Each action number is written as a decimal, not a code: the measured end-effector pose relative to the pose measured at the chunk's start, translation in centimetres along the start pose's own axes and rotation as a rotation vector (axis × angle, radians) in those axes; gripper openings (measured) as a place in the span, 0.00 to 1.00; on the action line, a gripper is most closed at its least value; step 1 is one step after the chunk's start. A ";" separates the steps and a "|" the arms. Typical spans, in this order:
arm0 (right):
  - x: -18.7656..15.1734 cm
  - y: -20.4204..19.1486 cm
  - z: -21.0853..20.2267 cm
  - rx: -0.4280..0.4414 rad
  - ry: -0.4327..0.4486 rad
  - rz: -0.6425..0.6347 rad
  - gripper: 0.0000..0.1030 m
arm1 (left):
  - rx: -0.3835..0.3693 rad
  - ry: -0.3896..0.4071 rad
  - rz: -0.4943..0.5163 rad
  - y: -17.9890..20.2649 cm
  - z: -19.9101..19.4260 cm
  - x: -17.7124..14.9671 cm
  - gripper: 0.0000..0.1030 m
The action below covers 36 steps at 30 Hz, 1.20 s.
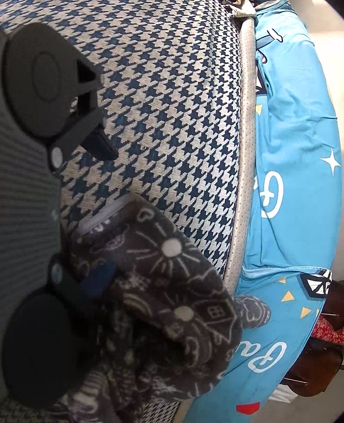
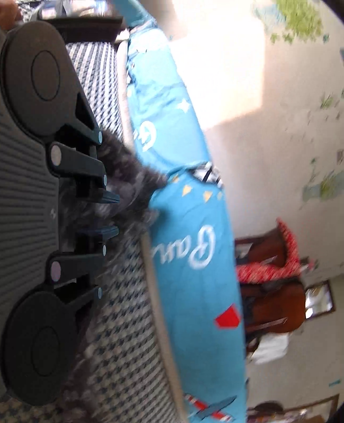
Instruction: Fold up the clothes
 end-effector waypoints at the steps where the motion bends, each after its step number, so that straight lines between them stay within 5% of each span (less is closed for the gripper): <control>1: 0.1 -0.7 0.1 0.024 0.010 -0.024 0.20 | -0.001 0.000 0.002 0.0 0.0 0.0 0.87; 6: 0.0 -3.9 0.6 0.109 0.041 -0.128 0.45 | -0.021 -0.006 -0.008 -0.3 -0.1 0.1 0.87; 24: -2.5 -7.8 6.1 0.119 -0.080 -0.070 0.53 | -0.054 -0.018 -0.016 -0.4 -0.8 -0.5 0.87; 27: -2.9 -7.7 6.8 0.075 -0.095 -0.059 0.50 | -0.053 -0.018 -0.014 -0.4 -0.9 -0.7 0.87; 30: -3.2 -7.5 7.3 0.053 -0.115 -0.043 0.22 | -0.050 -0.017 -0.014 -0.4 -1.1 -0.8 0.87; 36: -2.5 -6.9 6.6 0.105 -0.108 0.029 0.17 | -0.053 0.009 -0.021 -0.9 -2.5 -0.4 0.87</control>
Point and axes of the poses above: each gripper's, at about its wrist camera, not at the fingertips, and z roughly the way its jaws point, y to its right, x to its top, the point moved 6 cm from there along z, roughly the way its jaws point, and after that the axes turned 12 degrees about -x, right-handed, at the moved point
